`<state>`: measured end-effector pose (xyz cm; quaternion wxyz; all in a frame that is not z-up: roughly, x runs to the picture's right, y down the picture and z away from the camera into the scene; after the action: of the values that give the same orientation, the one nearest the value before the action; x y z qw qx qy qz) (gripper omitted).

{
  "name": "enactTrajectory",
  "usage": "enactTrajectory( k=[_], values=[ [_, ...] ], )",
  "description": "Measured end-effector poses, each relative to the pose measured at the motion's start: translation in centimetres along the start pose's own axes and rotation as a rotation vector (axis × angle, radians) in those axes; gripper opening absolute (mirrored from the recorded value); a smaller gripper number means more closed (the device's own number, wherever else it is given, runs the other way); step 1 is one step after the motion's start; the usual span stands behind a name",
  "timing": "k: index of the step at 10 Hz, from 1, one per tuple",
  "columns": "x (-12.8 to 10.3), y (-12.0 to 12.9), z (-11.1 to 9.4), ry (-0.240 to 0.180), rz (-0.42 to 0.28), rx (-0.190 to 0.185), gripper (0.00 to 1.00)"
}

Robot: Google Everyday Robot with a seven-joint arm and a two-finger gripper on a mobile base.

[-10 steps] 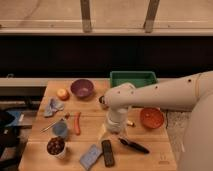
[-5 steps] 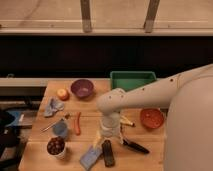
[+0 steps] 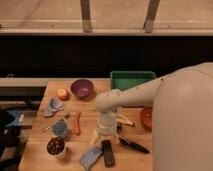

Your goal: Wipe purple bowl with eraser

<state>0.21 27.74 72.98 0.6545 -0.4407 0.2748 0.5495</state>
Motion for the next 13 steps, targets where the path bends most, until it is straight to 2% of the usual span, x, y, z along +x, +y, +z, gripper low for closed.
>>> enactTrajectory(
  k=[3,8,11,13],
  values=[
    [-0.2,-1.0,1.0,0.022,0.028,-0.011,0.8],
    [2.0,-3.7,1.3,0.024,0.094,-0.003,0.8],
    [3.0,-3.8,2.1,0.003,0.096,0.034,0.8],
    [3.6,-3.8,2.5,-0.023,0.094,0.043,0.8]
  ],
)
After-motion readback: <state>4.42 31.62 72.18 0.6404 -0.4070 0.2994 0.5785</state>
